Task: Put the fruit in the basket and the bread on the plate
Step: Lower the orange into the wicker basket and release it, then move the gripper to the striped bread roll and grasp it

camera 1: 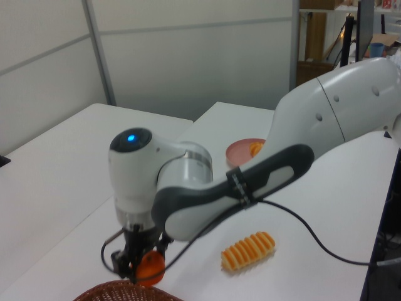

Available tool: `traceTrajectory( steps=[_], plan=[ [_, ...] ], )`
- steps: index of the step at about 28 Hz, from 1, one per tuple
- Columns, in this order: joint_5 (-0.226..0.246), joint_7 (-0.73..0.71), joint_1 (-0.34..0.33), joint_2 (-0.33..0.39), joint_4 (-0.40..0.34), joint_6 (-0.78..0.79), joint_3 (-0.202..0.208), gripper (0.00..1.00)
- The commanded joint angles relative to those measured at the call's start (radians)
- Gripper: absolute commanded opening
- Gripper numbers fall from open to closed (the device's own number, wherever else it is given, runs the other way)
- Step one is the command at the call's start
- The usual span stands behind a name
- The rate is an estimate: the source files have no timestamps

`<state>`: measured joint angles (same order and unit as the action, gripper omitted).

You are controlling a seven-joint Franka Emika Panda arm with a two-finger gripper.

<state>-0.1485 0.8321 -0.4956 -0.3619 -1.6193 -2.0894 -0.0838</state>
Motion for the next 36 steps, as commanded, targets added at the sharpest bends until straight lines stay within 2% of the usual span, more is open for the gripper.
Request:
traceTrajectory(
  steps=[1, 2, 11, 16, 18, 20, 22, 23, 26, 28, 33, 34, 36],
  plan=[
    [0.000, 0.033, -0.038, -0.040, 0.045, 0.032, 0.004, 0.78],
    [0.000, 0.035, -0.041, -0.043, 0.045, 0.031, 0.006, 1.00],
    [-0.014, 0.047, -0.060, -0.051, 0.045, 0.045, 0.006, 1.00],
    [-0.013, 0.042, -0.060, -0.032, 0.044, 0.118, 0.006, 1.00],
    [-0.013, 0.030, -0.057, 0.010, 0.032, 0.201, 0.009, 1.00],
    [-0.010, -0.013, -0.049, 0.056, -0.013, 0.227, 0.015, 1.00],
    [-0.005, -0.095, -0.029, 0.122, -0.091, 0.226, 0.018, 1.00],
    [-0.003, -0.197, -0.002, 0.183, -0.173, 0.218, 0.016, 1.00],
    [0.003, -0.374, 0.026, 0.253, -0.258, 0.178, 0.018, 1.00],
    [0.010, -0.509, 0.089, 0.279, -0.278, 0.164, 0.018, 1.00],
    [0.004, -0.755, 0.173, 0.284, -0.277, 0.166, 0.021, 1.00],
    [0.000, -0.877, 0.216, 0.284, -0.275, 0.166, 0.024, 1.00],
    [-0.005, -0.997, 0.258, 0.284, -0.274, 0.163, 0.024, 1.00]
  ],
)
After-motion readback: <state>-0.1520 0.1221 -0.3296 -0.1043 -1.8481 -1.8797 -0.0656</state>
